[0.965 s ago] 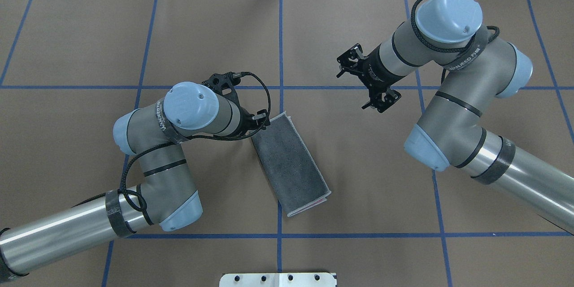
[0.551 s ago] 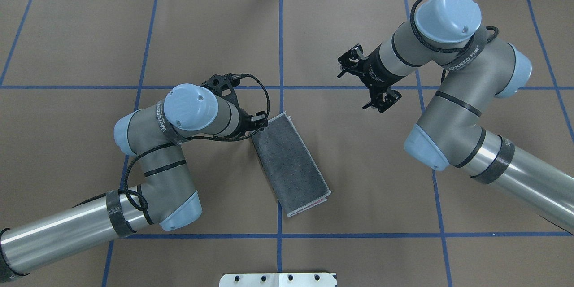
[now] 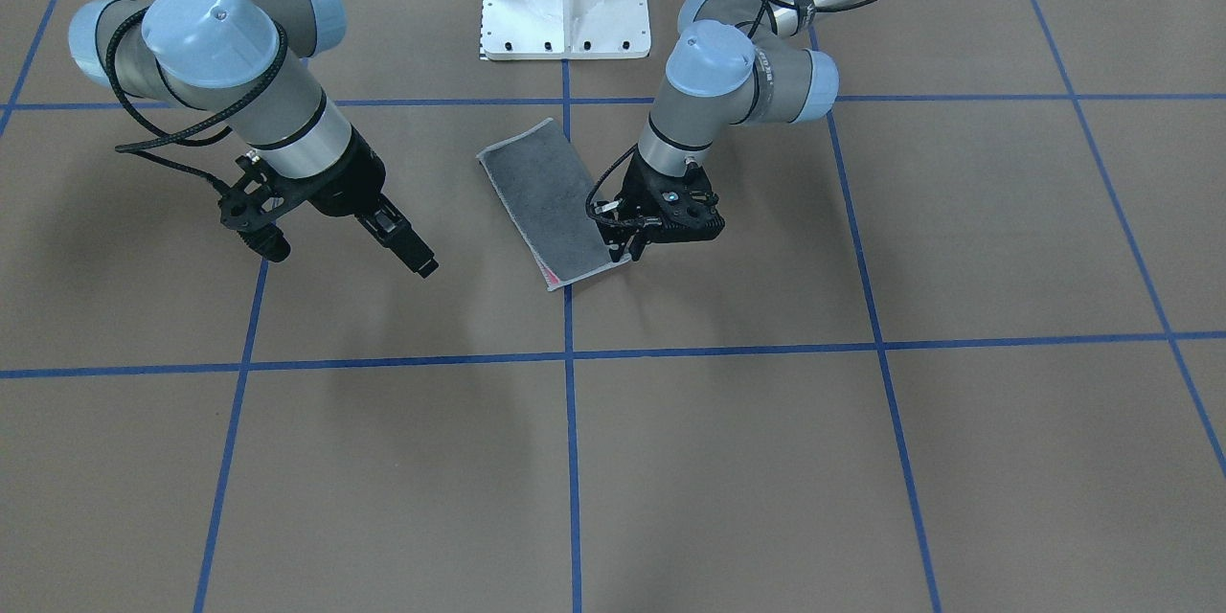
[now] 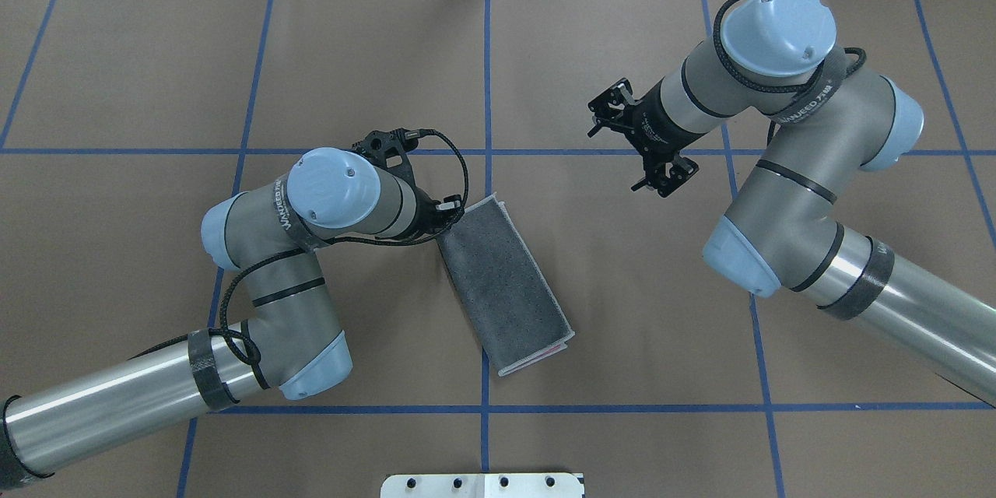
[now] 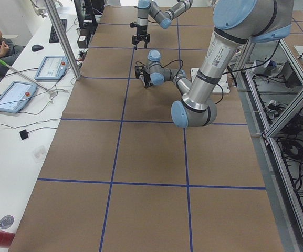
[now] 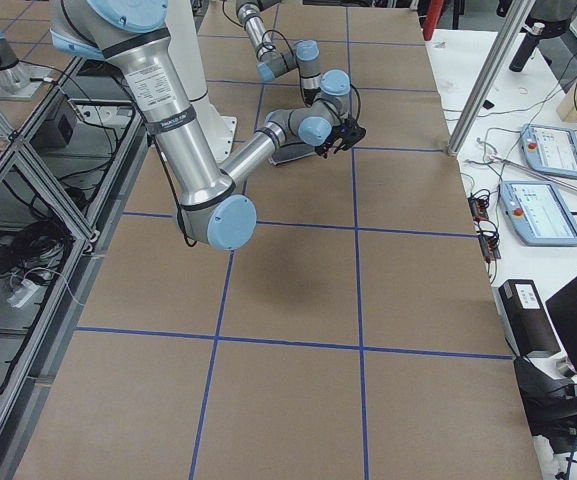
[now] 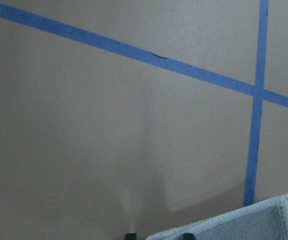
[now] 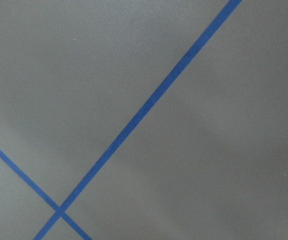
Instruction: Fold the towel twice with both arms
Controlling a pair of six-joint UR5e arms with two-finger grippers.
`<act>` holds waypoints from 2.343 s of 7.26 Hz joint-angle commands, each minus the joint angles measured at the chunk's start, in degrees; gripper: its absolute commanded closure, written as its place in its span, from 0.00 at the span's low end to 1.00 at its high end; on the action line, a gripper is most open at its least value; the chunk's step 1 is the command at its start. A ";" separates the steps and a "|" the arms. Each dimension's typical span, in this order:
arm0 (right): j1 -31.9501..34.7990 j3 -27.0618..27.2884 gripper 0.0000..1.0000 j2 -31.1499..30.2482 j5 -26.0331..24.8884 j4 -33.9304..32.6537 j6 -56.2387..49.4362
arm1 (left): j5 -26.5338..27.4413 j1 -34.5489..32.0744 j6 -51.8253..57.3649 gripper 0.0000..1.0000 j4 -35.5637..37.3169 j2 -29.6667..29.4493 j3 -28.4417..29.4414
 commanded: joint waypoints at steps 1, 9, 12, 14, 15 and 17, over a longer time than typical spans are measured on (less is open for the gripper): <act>0.15 0.01 0.00 -0.16 0.00 0.00 0.01 | 0.00 0.00 0.00 0.71 0.00 -0.01 0.19; 1.99 0.10 0.00 -1.39 0.00 -0.09 -0.16 | 2.11 -3.41 1.06 1.00 -3.51 -8.07 9.21; 2.08 0.01 0.00 -1.48 -0.09 -0.09 -0.17 | 2.11 -6.14 0.97 0.74 -6.85 -12.57 16.78; 1.99 0.01 0.00 -1.48 -0.53 -0.09 -0.17 | 0.89 -7.11 0.88 0.00 -7.73 -12.59 14.89; 1.99 -0.07 0.00 -1.39 -0.88 -0.09 -0.08 | -0.86 -7.03 0.18 0.00 -7.30 -10.32 11.30; 2.26 0.54 0.00 -1.56 -0.62 0.00 -0.69 | -0.88 -6.24 -8.04 0.00 -6.51 -0.42 -0.62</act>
